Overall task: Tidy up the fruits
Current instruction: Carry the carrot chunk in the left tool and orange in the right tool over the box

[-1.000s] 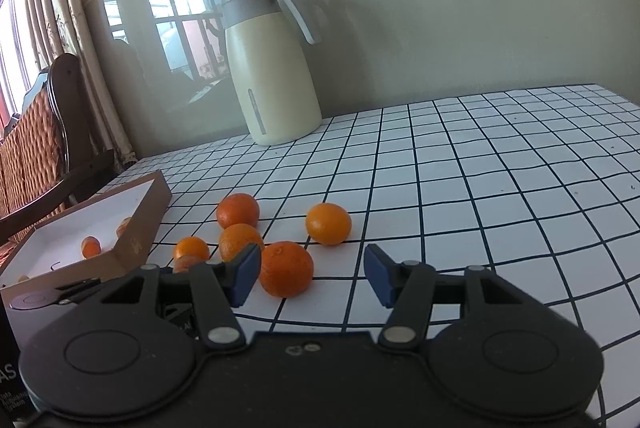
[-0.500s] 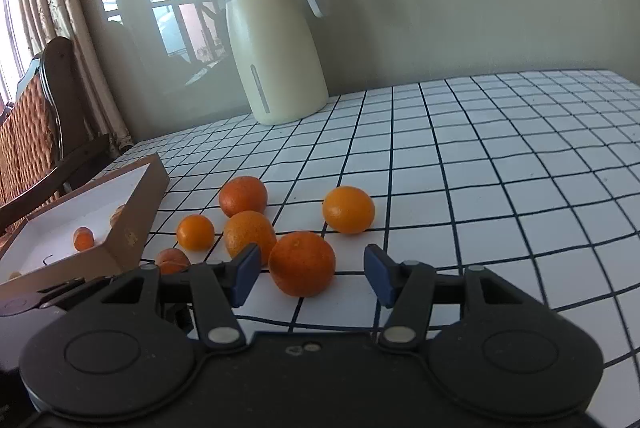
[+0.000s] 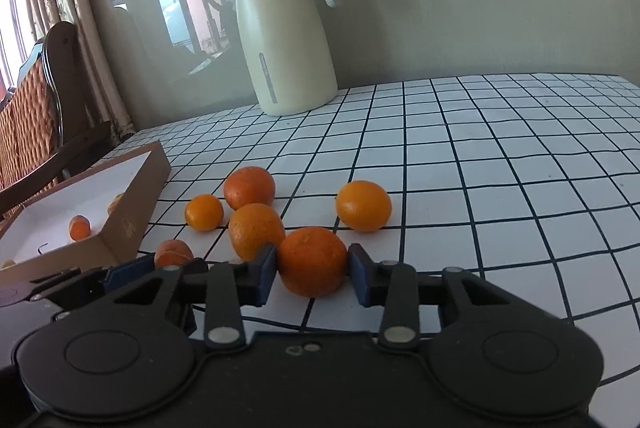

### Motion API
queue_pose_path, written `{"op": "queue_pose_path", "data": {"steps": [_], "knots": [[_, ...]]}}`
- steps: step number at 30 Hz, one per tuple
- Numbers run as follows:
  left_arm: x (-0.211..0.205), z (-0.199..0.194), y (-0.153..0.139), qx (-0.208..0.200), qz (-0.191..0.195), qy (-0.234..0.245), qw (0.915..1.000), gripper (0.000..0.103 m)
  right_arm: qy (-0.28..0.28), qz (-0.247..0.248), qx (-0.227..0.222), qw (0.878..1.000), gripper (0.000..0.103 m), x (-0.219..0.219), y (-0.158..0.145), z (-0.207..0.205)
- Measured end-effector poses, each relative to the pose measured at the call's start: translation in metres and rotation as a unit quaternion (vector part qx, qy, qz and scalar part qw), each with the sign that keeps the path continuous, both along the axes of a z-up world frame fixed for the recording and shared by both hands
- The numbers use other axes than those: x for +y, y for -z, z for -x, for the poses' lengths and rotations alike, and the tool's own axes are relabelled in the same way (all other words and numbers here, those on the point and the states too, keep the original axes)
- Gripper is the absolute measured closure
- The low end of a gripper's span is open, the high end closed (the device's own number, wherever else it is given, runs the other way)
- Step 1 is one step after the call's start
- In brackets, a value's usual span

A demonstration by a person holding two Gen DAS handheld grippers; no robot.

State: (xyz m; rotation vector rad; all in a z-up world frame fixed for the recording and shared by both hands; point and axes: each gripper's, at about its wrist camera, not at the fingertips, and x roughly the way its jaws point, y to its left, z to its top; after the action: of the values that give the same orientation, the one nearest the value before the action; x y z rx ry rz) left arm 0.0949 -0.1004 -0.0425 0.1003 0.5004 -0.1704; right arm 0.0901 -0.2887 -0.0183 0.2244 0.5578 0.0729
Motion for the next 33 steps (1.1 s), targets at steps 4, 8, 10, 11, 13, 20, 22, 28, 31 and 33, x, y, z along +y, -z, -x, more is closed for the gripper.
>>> {"op": "queue_pose_path", "data": {"steps": [4,8,10,11,13,20,22,28,31,33], "knots": [[0.0,0.0,0.0,0.001,0.005,-0.001,1.0,0.068,0.004,-0.001,-0.003,1.0,0.073,-0.004,-0.001,0.003],[0.0,0.002,0.0,0.001,0.004,0.003,1.0,0.069,0.003,0.0,-0.004,1.0,0.073,-0.007,-0.002,0.006],[0.0,0.003,0.0,0.0,0.003,0.005,1.0,0.069,0.002,-0.001,-0.004,1.0,0.073,-0.007,-0.002,0.008],[0.001,0.004,0.0,0.0,0.005,0.006,1.0,0.069,0.001,-0.002,-0.005,1.0,0.073,-0.007,-0.003,0.009],[0.002,0.006,-0.003,-0.002,0.005,0.009,0.9999,0.069,-0.002,0.0,-0.011,1.0,0.073,-0.007,-0.006,0.012],[0.006,0.014,-0.009,-0.005,0.008,0.024,0.9997,0.069,-0.011,0.002,-0.021,1.0,0.073,-0.008,-0.015,0.025],[0.009,0.017,-0.011,-0.005,0.009,0.027,0.9996,0.069,-0.015,0.004,-0.024,1.0,0.073,-0.008,-0.017,0.029],[0.021,0.034,-0.02,-0.028,0.007,0.033,0.999,0.069,-0.022,0.0,-0.044,0.999,0.073,-0.005,-0.028,0.036],[0.028,0.04,-0.024,-0.038,0.008,0.033,0.9987,0.069,-0.03,0.002,-0.058,0.998,0.073,0.001,-0.033,0.037],[0.035,0.042,-0.027,-0.043,0.01,0.031,0.9986,0.069,-0.035,0.003,-0.067,0.997,0.073,0.006,-0.036,0.037]]}}
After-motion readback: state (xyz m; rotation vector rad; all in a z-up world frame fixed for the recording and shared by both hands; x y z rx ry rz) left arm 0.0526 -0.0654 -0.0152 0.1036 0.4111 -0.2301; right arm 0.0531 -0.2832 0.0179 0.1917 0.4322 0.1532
